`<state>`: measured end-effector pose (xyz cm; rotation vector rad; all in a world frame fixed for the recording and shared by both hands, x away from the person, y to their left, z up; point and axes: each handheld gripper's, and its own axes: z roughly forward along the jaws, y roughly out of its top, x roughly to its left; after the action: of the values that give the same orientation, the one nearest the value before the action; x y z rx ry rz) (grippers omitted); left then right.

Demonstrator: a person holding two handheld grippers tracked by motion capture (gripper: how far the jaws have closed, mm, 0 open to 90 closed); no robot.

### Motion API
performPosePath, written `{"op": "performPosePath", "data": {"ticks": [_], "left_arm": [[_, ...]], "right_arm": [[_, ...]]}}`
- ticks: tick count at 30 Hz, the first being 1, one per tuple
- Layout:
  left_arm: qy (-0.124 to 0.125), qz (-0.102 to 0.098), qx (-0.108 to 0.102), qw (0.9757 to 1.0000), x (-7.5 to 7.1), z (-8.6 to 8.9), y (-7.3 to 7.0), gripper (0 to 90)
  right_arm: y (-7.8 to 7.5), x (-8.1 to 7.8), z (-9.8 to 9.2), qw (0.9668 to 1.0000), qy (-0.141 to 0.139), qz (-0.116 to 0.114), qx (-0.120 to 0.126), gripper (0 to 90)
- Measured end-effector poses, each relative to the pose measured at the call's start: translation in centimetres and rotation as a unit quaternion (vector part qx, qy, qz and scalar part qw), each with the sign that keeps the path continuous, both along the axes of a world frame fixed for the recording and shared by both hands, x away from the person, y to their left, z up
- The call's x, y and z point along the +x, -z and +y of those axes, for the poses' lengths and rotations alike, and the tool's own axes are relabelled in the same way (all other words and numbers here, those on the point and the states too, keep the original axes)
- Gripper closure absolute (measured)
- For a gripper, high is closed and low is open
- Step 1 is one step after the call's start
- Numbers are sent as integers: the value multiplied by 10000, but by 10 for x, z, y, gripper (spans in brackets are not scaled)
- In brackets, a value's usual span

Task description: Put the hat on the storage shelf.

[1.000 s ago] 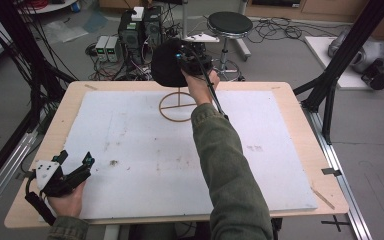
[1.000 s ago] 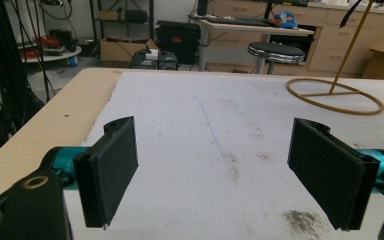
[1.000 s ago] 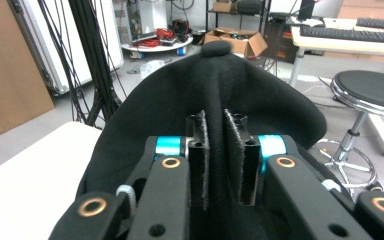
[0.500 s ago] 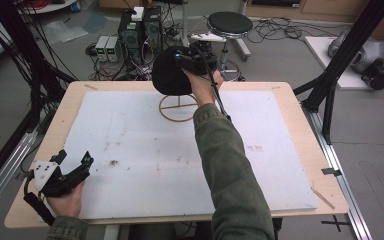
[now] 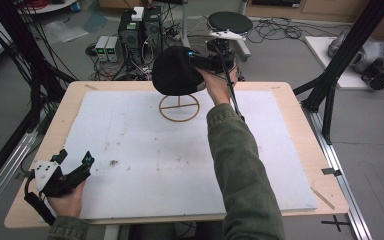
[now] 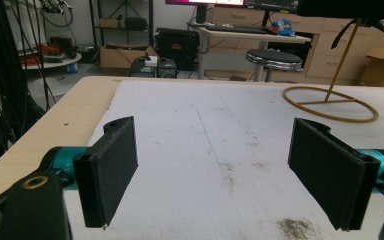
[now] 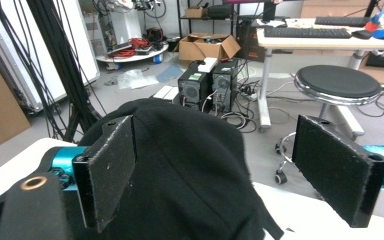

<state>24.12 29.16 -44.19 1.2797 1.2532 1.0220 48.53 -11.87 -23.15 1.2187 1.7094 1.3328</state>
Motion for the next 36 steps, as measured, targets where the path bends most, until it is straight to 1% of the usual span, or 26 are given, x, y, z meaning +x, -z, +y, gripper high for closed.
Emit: {"op": "performPosePath", "data": {"ticks": [1, 2, 4, 6, 7, 8, 10, 11, 12, 13, 14, 15, 16, 17, 19, 20, 23, 25, 27, 29, 30, 31, 32, 33, 36], "left_arm": [[3, 2, 1, 10000, 0, 0, 0, 200], [11, 15, 11, 10000, 0, 0, 0, 200], [12, 7, 17, 10000, 0, 0, 0, 200], [14, 0, 23, 10000, 0, -1, -1, 200], [19, 5, 41, 10000, 0, -1, -1, 200], [22, -1, 40, 10000, 0, -1, -1, 200], [23, 1, 36, 10000, 0, -1, -1, 200], [24, -5, 29, 10000, 0, -2, -1, 200], [19, -14, 28, 10000, 0, -2, -1, 200], [24, -17, 43, 10000, 0, -2, -1, 200], [22, -14, 49, 10000, 0, -2, -1, 200], [17, -28, 35, 10000, 0, -2, -1, 200], [3, -35, 39, 10000, 0, -2, -1, 199], [1, -33, 45, 10000, 0, -2, -1, 199], [4, -36, 39, 10000, 0, -3, -1, 199], [19, -3, 71, 10000, 0, -3, -2, 199], [22, -11, 77, 10000, 0, -3, -2, 199], [30, -8, 80, 10000, 0, -4, -2, 199], [37, 7, 94, 9999, 0, -5, -2, 199], [51, 6, 107, 9999, 0, -6, -2, 199], [51, 6, 107, 9999, 0, -6, -2, 199], [53, 3, 99, 9999, 0, -6, -2, 199], [57, 3, 97, 9999, 0, -7, -2, 199], [62, 9, 113, 9999, 0, -7, -2, 199], [84, 2, 115, 9999, 1, -8, -2, 199]], "right_arm": [[0, 0, 0, 10000, 0, 0, 0, 171], [-3, -3, -7, 10000, 34, -51, -2, 171], [-5, -5, -10, 10000, 51, -47, 10, 171], [-9, -11, -20, 10000, 53, -46, -69, 171], [-9, -11, -20, 10000, 53, -46, -69, 171], [-11, -15, -26, 9999, 32, -36, -101, 171], [-12, -18, -29, 9999, 49, -35, -101, 171], [-13, -20, -32, 9999, 37, -60, -122, 171], [-13, -23, -34, 9999, 28, -105, -90, 172], [-10, -29, -42, 9998, 27, -183, -26, 172], [-8, -31, -46, 9999, 31, -161, 9, 171], [-8, -31, -46, 9999, 31, -161, 9, 171], [-2, -33, -54, 9999, 94, -16, -99, 164], [2, -35, -60, 9998, 123, -100, -82, 167], [7, -39, -70, 9999, 149, -62, 28, 167], [10, -42, -75, 9998, 166, -60, 39, 167], [18, -47, -90, 9997, 214, 5, 74, 167], [23, -51, -99, 9996, 251, -15, 110, 167], [26, -56, -107, 9995, 265, 32, 148, 167], [28, -63, -115, 9995, 239, -9, 217, 167], [28, -63, -115, 9995, 239, -9, 217, 167], [29, -67, -118, 9995, 221, -10, 235, 167], [32, -74, -124, 9995, 201, 5, 248, 167], [32, -74, -124, 9995, 201, 5, 248, 167], [38, -89, -135, 9996, 201, -15, 200, 167]]}}
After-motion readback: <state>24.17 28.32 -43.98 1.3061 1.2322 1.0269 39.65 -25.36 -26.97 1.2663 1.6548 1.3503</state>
